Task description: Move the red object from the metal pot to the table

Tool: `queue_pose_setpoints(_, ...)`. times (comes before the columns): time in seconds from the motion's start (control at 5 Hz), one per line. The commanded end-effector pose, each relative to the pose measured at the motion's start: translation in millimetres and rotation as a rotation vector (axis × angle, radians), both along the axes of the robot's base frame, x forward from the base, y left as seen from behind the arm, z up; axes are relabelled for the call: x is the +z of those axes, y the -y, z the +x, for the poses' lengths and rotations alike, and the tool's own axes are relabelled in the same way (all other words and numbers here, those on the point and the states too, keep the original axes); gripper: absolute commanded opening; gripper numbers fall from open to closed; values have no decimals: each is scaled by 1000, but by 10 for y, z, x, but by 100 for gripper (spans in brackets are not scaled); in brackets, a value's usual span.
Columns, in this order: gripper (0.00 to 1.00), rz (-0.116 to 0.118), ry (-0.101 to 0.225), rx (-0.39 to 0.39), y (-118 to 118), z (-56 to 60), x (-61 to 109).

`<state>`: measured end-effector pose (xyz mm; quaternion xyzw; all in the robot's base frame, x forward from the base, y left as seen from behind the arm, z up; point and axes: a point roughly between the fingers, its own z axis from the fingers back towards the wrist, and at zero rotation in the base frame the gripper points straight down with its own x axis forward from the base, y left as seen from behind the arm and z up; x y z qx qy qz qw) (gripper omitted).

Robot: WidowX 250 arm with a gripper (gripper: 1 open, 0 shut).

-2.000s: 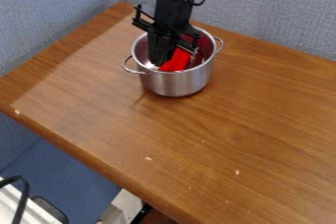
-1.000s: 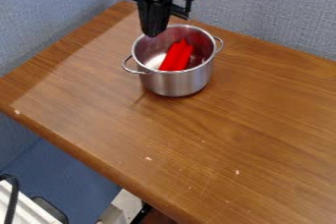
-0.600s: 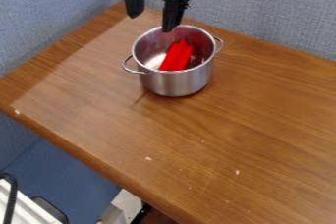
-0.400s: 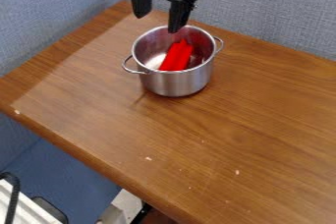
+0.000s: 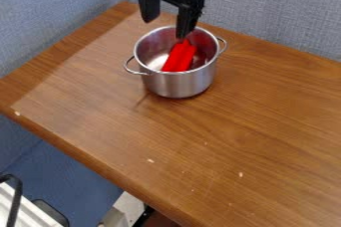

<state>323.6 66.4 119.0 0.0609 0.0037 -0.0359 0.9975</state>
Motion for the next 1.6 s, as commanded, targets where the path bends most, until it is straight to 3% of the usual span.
queue_pose_setpoints(0.0, 100, 29, 27, -16, 7, 53, 0)
queue_pose_setpoints(0.4, 100, 61, 19, -29, 19, 78, -180)
queue_pose_setpoints(0.8, 100, 78, 3, -32, 9, 57, -292)
queue_pose_setpoints(1.0, 0, 82, -4, -30, -1, 46, -337)
queue_pose_setpoints(1.2, 0, 85, -5, -29, -5, 46, -342)
queue_pose_setpoints(1.4, 0, 73, -2, -24, -4, 42, -297)
